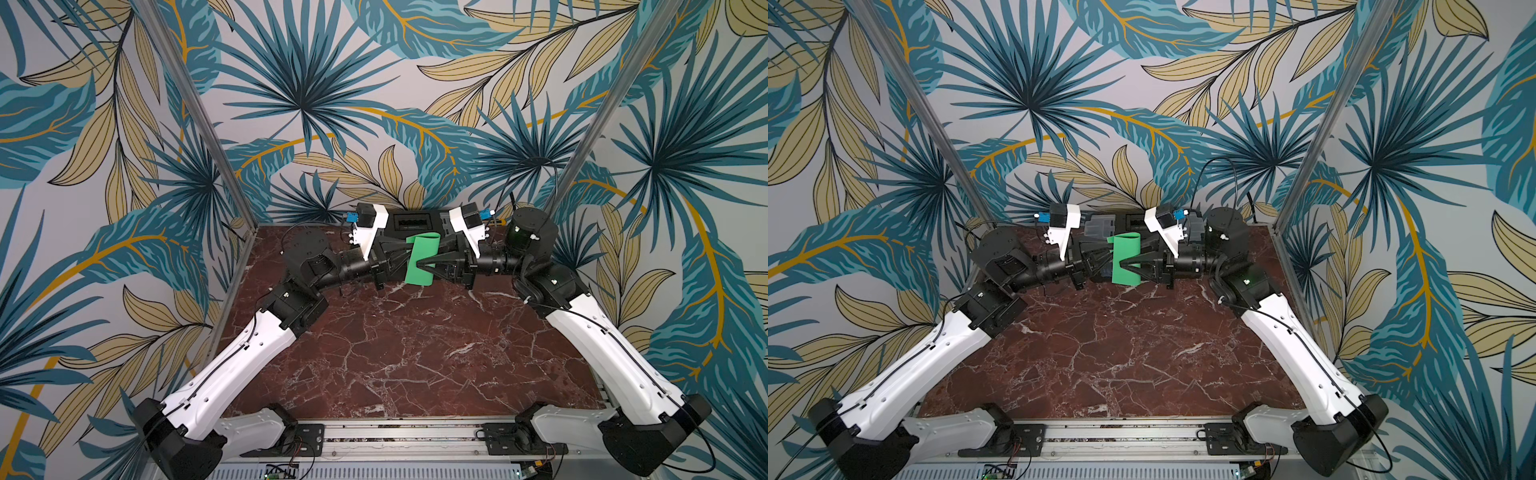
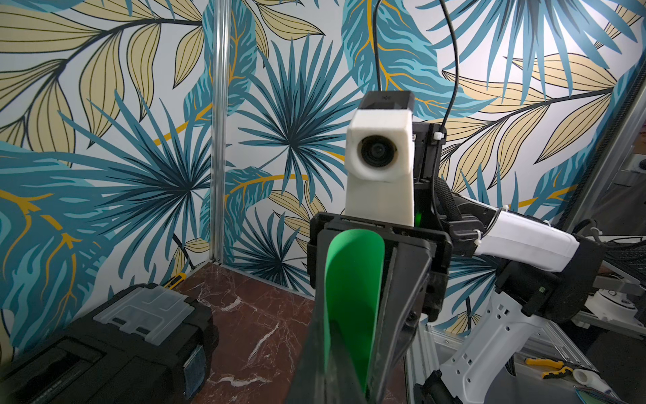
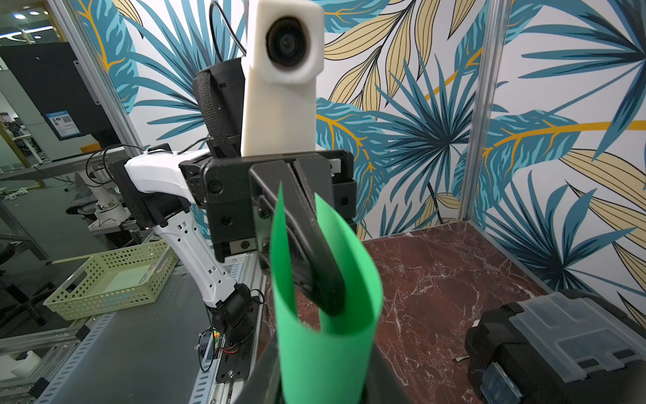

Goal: Fold the square paper along the opposite sides
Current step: Fold the paper.

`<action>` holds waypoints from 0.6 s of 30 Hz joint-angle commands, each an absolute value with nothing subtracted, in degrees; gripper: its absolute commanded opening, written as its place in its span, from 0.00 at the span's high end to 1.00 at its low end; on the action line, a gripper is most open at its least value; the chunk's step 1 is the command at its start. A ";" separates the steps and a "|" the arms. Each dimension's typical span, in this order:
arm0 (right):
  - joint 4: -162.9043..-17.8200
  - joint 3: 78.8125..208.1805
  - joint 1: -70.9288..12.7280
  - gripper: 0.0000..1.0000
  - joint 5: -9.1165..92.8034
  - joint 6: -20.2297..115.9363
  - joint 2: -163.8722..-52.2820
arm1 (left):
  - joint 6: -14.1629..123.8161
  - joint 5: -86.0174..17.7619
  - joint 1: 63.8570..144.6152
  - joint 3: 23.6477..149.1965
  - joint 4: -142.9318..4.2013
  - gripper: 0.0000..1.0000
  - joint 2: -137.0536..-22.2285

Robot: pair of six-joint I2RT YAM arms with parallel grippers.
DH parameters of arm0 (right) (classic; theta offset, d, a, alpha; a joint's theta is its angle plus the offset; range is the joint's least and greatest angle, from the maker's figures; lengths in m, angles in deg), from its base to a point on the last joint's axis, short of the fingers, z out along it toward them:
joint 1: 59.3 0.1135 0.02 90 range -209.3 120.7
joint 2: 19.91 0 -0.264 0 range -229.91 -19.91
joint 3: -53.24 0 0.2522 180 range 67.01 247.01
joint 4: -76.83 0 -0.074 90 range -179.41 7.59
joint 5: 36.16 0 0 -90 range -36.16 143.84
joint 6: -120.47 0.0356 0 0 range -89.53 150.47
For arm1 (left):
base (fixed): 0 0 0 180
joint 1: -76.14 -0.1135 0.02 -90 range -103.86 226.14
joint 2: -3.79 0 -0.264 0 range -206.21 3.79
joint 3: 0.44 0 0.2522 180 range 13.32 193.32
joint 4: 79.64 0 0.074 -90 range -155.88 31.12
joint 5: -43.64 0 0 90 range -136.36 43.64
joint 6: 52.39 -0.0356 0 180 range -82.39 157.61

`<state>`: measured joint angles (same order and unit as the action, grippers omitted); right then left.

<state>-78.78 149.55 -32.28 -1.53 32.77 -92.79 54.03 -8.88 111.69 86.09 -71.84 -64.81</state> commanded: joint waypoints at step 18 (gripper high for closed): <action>-74.67 149.87 -31.40 0.69 -2.33 30.47 -93.64 | 51.20 -9.18 111.73 89.51 -68.62 1.00 -64.26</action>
<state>-75.78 149.55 -31.80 -1.55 31.33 -93.30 52.17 -9.08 111.69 86.46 -69.28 -64.81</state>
